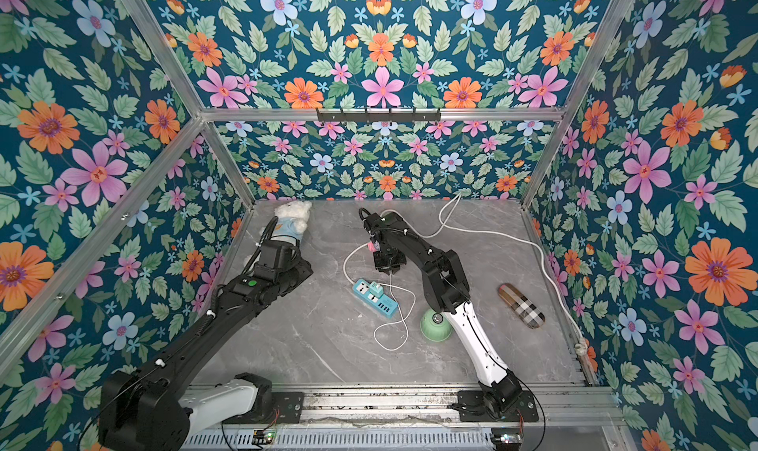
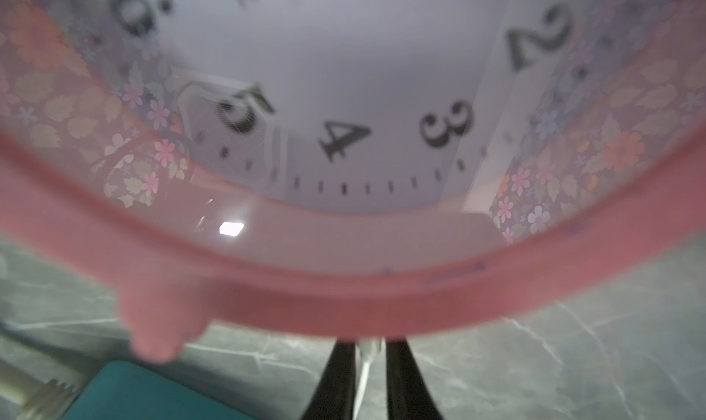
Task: Charge the cordless meat grinders
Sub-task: Pick up the charging cable from the center of the board.
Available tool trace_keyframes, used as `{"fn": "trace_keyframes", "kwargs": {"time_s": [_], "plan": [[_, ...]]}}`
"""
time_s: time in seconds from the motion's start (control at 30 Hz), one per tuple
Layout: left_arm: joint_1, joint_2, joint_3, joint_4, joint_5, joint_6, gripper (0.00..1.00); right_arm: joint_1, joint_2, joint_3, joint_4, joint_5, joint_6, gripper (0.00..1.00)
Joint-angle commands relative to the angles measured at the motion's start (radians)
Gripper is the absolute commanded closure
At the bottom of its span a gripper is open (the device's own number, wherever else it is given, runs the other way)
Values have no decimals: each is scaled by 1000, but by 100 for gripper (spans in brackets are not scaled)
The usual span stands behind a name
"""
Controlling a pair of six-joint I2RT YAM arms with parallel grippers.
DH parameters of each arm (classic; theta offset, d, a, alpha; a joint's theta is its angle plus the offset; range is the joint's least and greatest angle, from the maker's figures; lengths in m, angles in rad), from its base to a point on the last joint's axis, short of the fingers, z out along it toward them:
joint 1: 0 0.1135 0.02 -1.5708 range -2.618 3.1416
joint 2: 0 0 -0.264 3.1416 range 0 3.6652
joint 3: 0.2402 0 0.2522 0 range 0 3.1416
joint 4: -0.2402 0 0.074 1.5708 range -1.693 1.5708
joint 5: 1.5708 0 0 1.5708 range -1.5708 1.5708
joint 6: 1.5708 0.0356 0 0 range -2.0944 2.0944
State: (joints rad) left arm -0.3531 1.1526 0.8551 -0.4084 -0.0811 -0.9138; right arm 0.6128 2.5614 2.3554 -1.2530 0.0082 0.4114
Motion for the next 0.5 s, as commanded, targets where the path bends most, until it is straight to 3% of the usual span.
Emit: {"fn": "trace_keyframes", "kwargs": {"time_s": [0.0, 0.17, 0.33, 0.47], "plan": [[2, -9, 14, -15, -15, 20, 48, 2, 8, -15, -12, 30, 26, 88], [1, -35, 30, 15, -20, 80, 47, -3, -4, -30, -19, 111, 75, 100], [2, -84, 6, 149, 4, 179, 47, -10, -97, -66, 10, 209, 106, 100], [2, -126, -36, 295, 50, 267, 48, -10, -240, -189, 97, 241, 124, 100]]}}
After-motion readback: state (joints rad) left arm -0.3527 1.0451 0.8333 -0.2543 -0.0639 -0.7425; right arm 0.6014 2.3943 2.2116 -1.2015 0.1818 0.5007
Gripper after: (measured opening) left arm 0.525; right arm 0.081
